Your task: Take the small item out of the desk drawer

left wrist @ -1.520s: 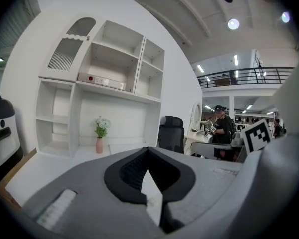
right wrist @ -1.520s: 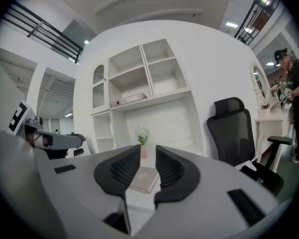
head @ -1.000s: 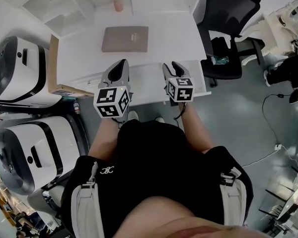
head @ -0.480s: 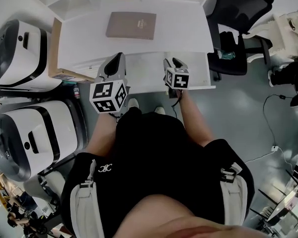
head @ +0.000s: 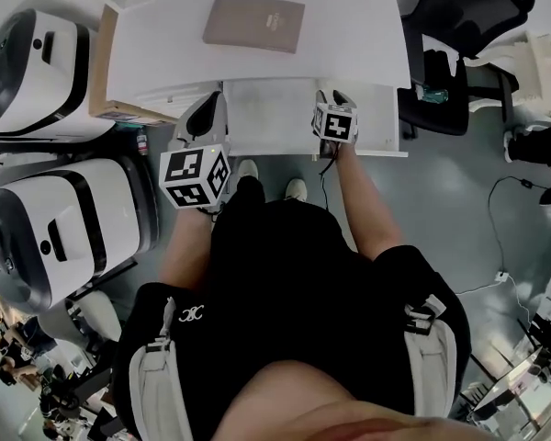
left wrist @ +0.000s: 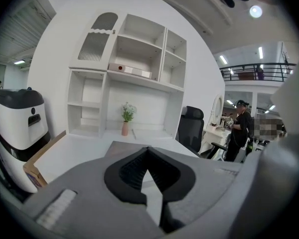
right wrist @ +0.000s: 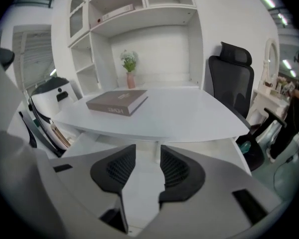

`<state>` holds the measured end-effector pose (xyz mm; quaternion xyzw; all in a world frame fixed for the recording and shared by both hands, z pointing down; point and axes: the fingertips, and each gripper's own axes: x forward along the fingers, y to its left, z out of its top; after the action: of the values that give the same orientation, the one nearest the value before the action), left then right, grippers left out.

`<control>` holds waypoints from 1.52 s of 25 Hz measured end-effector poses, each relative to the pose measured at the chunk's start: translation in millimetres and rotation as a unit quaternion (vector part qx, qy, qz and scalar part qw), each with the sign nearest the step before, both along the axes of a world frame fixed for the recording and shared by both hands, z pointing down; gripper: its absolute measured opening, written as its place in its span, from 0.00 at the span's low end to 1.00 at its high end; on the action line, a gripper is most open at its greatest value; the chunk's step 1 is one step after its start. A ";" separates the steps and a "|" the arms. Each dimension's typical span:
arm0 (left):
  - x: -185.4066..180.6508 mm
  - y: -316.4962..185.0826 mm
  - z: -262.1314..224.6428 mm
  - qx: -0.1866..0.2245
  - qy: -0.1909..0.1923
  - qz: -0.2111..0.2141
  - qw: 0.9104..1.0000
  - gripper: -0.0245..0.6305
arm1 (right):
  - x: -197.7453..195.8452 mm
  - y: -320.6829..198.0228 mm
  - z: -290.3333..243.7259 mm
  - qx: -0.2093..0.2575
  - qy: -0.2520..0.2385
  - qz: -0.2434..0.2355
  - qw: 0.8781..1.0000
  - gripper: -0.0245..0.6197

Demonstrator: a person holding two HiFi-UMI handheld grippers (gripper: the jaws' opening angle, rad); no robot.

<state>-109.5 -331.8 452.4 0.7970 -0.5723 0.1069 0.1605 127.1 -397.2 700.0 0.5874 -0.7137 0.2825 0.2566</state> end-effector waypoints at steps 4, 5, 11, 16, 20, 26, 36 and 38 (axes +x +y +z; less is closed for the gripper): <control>-12.3 2.3 9.4 -0.012 -0.004 -0.017 1.000 0.06 | 0.3 -9.1 25.2 -0.021 0.041 -0.022 0.999 0.26; -14.8 2.2 11.6 -0.015 -0.005 -0.021 1.000 0.06 | -0.6 -12.5 30.9 -0.027 0.041 -0.025 0.998 0.26; -21.2 -1.0 26.6 -0.032 -0.015 -0.033 0.999 0.06 | 6.2 -33.3 62.8 -0.050 0.041 -0.001 0.998 0.26; -23.4 -5.9 42.0 -0.051 -0.022 -0.043 0.998 0.06 | 9.0 -42.8 81.7 -0.053 0.022 0.013 0.998 0.26; -23.1 -7.5 56.4 -0.067 -0.027 -0.046 0.996 0.06 | 16.1 -51.9 93.3 -0.037 0.016 0.032 0.999 0.26; -23.4 -4.6 71.0 -0.084 -0.042 -0.049 0.994 0.06 | 18.7 -62.4 120.8 -0.053 0.008 0.031 0.998 0.27; -34.5 11.2 80.0 -0.095 -0.051 -0.067 0.992 0.06 | 23.9 -73.3 143.8 -0.079 0.019 0.033 0.996 0.28; -35.6 13.8 80.7 -0.096 -0.050 -0.068 0.992 0.06 | 26.1 -72.6 147.8 -0.083 0.023 0.037 0.996 0.28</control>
<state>-145.1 -318.1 533.1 0.7309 -0.6197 0.1899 0.2139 153.2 -469.8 847.8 0.5967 -0.6594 0.3361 0.3102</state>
